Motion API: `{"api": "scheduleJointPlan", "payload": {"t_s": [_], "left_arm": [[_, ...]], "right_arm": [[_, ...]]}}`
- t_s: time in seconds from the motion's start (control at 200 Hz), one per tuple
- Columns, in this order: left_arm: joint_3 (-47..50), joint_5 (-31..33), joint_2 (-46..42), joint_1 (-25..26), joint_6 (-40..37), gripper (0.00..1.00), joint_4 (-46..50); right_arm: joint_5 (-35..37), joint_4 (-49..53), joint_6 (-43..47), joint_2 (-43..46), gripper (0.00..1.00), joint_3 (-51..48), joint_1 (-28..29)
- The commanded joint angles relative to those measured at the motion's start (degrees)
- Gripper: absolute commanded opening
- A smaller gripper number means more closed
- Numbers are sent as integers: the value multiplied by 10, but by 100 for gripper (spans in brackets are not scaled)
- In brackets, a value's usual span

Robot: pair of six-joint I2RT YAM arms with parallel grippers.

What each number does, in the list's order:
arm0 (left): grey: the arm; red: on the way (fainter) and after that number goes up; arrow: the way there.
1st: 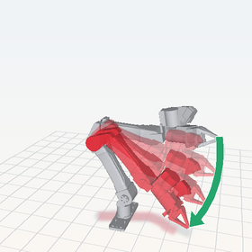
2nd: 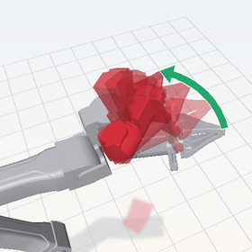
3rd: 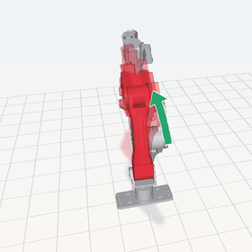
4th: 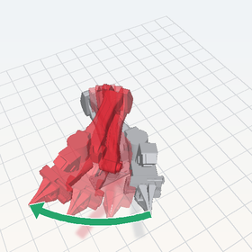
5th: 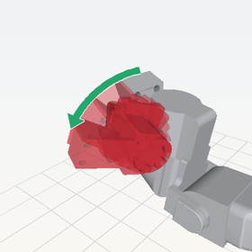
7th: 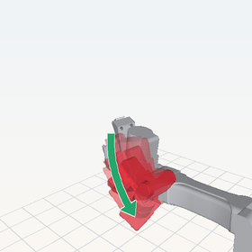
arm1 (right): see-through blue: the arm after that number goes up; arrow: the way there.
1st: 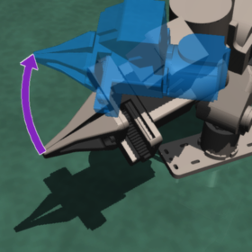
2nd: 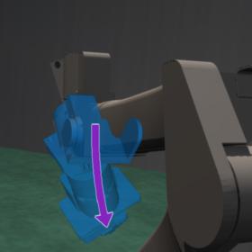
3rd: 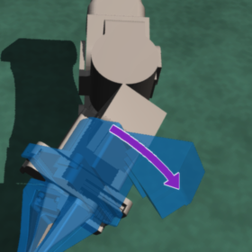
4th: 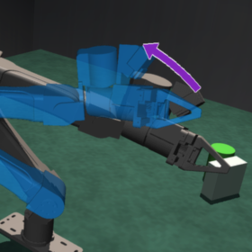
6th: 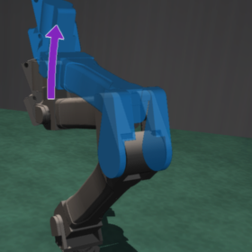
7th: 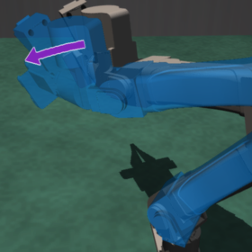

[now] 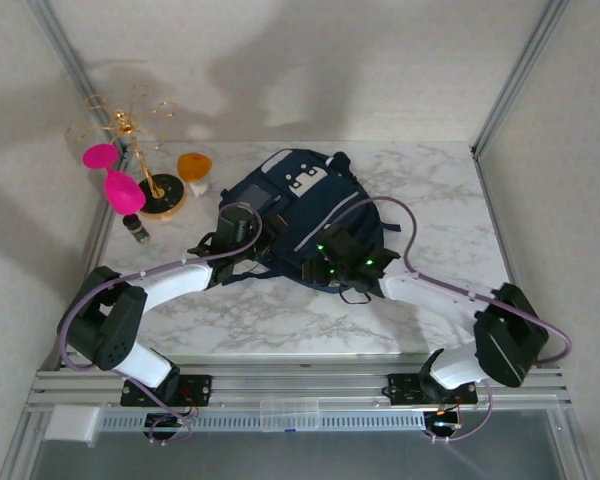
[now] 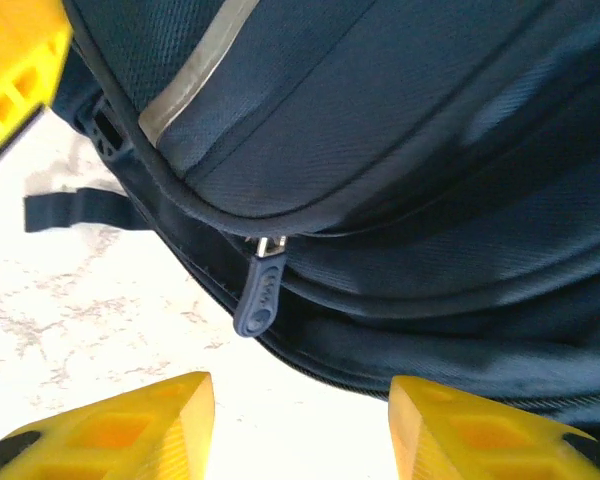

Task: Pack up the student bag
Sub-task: Zip the student bag at the center of the table.

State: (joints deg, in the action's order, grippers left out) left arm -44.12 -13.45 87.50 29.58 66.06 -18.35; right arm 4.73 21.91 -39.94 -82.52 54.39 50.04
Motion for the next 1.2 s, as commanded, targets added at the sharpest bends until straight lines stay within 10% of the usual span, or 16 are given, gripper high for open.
{"api": "scheduleJointPlan", "payload": {"t_s": [0.0,0.486,1.196], "left_arm": [[17,20,14,3,52,49,-53],[-25,33,65,9,45,22,-60],[-48,39,66,8,32,0,-31]], "right_arm": [[56,0,-18,-35,49,35,14],[100,8,-25,-137,29,108,16],[155,97,-29,-209,34,184,21]]}}
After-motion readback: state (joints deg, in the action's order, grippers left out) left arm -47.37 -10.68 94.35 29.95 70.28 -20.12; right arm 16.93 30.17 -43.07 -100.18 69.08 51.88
